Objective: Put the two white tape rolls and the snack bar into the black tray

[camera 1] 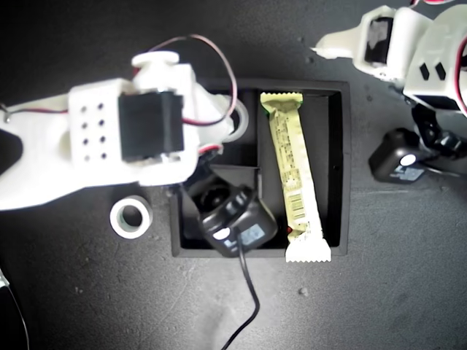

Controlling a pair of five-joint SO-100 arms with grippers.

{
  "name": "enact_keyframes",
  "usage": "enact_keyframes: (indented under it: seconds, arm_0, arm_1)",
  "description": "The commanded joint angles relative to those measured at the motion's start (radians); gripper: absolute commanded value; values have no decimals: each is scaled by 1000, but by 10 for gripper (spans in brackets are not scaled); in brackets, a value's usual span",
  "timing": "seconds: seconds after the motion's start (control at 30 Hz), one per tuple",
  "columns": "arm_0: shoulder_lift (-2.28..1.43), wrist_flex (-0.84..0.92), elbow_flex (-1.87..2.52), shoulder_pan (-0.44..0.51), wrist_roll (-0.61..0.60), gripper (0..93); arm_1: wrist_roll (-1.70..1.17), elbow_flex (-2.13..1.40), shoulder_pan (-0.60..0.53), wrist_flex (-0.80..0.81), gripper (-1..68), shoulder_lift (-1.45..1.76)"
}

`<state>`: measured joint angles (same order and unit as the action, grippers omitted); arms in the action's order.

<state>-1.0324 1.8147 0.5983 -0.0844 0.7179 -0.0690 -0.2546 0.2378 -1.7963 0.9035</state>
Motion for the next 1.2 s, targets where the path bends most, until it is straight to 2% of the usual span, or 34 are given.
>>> enact_keyframes:
  seconds: [0.0,0.17,0.3,0.57,0.77,1.17]
  arm_0:
    - [-150,18,58,9,3,171]
    - [-258,-3,175,40,20,167]
    - [-419,-86,405,58,46,167]
    - [-862,-322,983,77,106,177]
    - [-913,-465,1178,146,153,184]
    - [-969,-548,1355,360,402,191]
  arm_1:
    - [86,-58,-28,-6,141,138]
    - [146,-295,-38,-5,137,345]
    - [186,-505,-60,6,141,525]
    - [262,-1114,-118,245,163,865]
    - [293,-1284,-143,348,168,874]
    - [347,-1578,-147,488,162,1026]
